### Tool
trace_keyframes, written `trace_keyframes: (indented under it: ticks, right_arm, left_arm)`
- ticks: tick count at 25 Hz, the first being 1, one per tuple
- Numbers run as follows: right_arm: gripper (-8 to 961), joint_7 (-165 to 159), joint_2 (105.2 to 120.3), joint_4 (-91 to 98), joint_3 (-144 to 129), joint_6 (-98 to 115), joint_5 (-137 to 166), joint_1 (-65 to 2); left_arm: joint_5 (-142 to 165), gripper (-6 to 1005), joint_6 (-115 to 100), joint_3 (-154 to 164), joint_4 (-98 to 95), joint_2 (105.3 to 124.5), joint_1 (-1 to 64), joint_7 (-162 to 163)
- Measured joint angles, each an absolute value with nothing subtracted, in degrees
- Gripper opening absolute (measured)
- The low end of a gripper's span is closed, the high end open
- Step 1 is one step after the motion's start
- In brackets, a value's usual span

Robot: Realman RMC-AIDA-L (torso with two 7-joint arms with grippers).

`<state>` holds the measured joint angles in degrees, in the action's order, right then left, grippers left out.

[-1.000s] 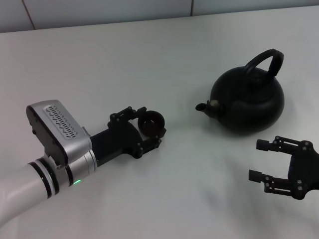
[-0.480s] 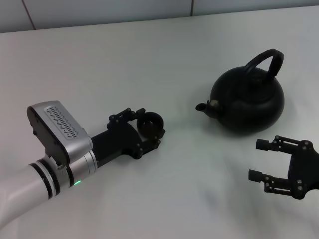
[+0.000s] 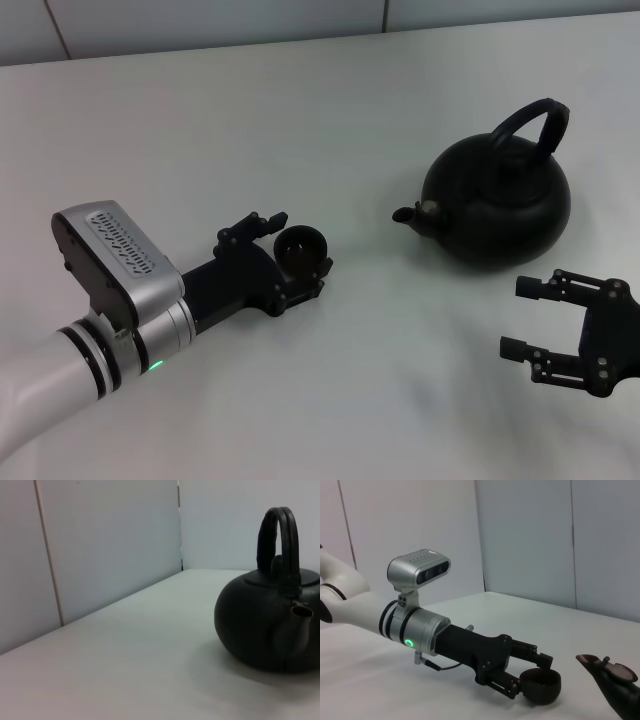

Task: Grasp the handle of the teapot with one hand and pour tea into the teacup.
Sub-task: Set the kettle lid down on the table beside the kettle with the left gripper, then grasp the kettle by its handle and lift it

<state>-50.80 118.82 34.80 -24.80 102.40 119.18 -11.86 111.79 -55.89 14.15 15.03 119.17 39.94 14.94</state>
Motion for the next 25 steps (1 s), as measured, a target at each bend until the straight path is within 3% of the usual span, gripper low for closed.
trace_keyframes:
  ticks: [7,10,16,21,25]
  right_arm:
    - [727,-50.8,118.79,34.8,-24.8,102.4,119.2,-11.9]
    - [728,-50.8,118.75,34.8,-24.7,102.2,119.2,-12.0]
    - [728,-51.5,118.82,35.5,-23.8,102.5,119.2,-12.6]
    - [729,-51.6,118.82,35.2,-23.6,102.5,119.2,-12.6]
    - [729,-51.6,118.82,35.0,-23.6,102.5,119.2,-12.6]
  left_arm:
    - [111.8,807,-59.6,13.2,14.6,119.05,38.5,14.8]
    - [111.9,808,-70.3,14.0,10.8,118.04,34.1,17.2]
    - [113.7,808,-90.5,17.1,-6.8,118.01,24.9,32.6]
    - [114.0,808,-100.4,18.3,-16.2,117.68,20.2,39.9]
    - [114.6,807,-101.0,19.5,-17.8,117.72,20.0,41.0]
